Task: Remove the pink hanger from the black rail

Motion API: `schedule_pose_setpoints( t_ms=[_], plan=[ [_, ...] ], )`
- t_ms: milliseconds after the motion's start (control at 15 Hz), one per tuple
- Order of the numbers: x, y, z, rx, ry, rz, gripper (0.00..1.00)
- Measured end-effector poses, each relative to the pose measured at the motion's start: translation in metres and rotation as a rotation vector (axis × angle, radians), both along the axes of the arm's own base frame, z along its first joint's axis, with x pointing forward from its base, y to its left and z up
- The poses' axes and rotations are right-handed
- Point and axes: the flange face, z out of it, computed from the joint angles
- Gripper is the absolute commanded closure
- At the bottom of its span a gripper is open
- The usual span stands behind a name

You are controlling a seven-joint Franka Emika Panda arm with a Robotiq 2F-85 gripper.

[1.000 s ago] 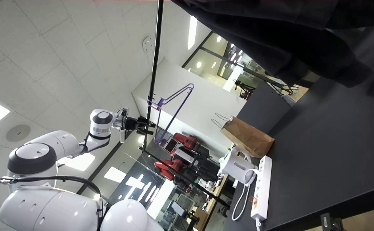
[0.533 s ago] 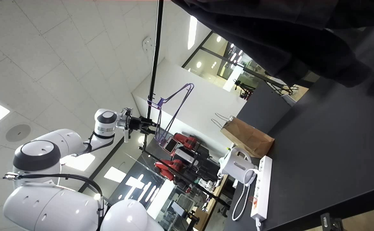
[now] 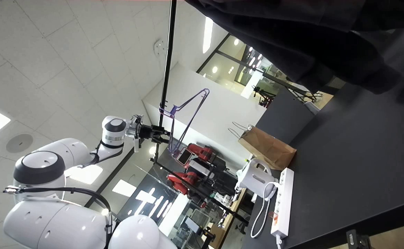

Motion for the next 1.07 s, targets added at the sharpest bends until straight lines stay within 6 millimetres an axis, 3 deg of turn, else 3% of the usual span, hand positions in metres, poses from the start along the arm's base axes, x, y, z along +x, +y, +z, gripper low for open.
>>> schedule_pose_setpoints(
  t_ms=[667,733,800,1067],
  plan=[
    [0.0,-0.02,0.01,0.01,-0.013,-0.037,0.0],
    [0.001,-0.022,0.01,0.01,-0.012,-0.041,0.25],
    [0.002,-0.023,0.01,0.01,-0.011,-0.044,0.27],
    [0.005,-0.027,0.007,0.008,-0.007,-0.057,0.55]
  ],
)
